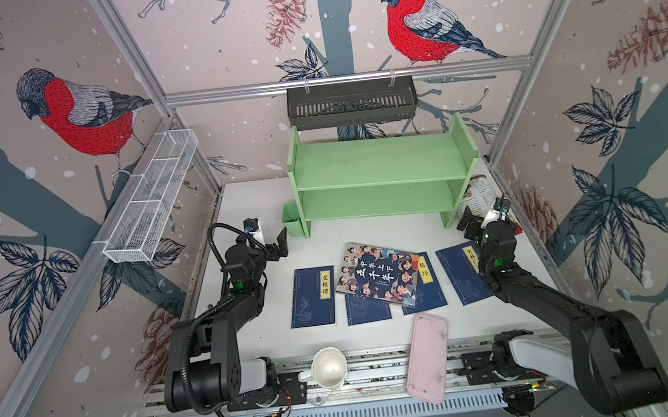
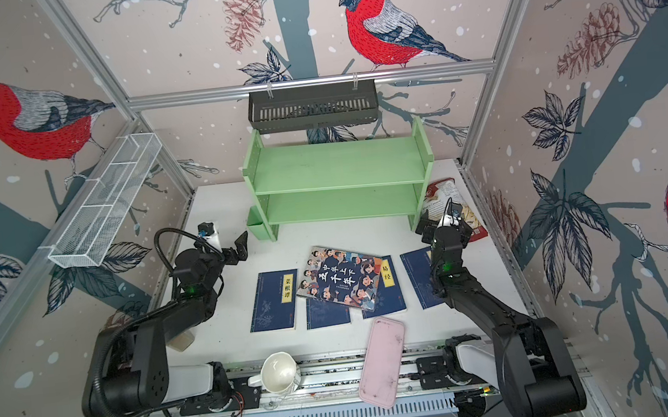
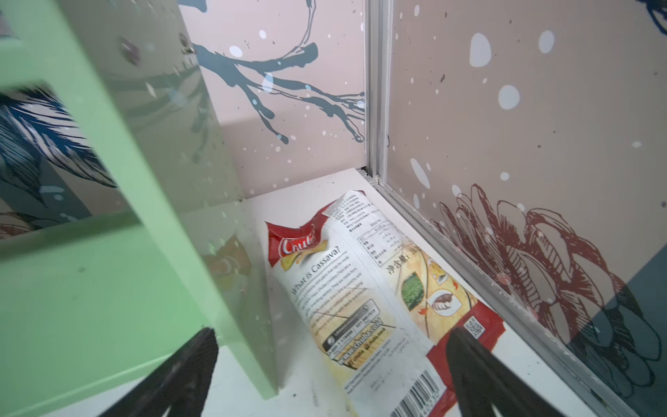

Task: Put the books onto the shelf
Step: 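Move both grippers toward the plastic-wrapped illustrated book from either side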

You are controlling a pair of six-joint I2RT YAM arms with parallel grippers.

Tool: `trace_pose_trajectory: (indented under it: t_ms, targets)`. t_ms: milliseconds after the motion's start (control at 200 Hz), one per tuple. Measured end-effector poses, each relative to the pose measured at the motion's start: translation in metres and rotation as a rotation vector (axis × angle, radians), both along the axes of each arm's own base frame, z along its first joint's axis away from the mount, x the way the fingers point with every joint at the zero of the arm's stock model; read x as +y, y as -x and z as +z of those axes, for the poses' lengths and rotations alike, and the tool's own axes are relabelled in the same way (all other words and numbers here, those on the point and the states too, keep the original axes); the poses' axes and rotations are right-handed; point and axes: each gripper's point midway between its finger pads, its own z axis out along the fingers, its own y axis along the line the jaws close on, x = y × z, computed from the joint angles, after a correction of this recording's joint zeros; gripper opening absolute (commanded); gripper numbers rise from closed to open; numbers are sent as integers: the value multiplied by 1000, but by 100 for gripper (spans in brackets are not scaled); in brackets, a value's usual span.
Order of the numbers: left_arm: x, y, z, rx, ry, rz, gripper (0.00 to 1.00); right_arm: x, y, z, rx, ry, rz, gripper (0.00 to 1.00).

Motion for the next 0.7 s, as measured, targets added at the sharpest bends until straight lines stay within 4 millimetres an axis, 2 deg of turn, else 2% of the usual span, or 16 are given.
trace_pose_trajectory:
  t_ms: [125, 275, 360, 550, 695]
  targets:
    - [-4, 5, 13, 41, -9, -25, 98, 25, 12, 3, 76, -48, 26, 100]
    - [-16, 8, 31, 126, -16, -76, 98, 74, 37, 0, 177, -79, 161, 100]
    - [-29, 14, 37, 179, -26, -131, 98, 94, 47, 0, 210, -120, 237, 100]
    - [-66, 40, 38, 290, -49, -283, 97, 142, 68, -30, 368, -233, 444, 100]
    - [-100, 64, 39, 327, -73, -425, 97, 164, 79, -50, 467, -306, 542, 100]
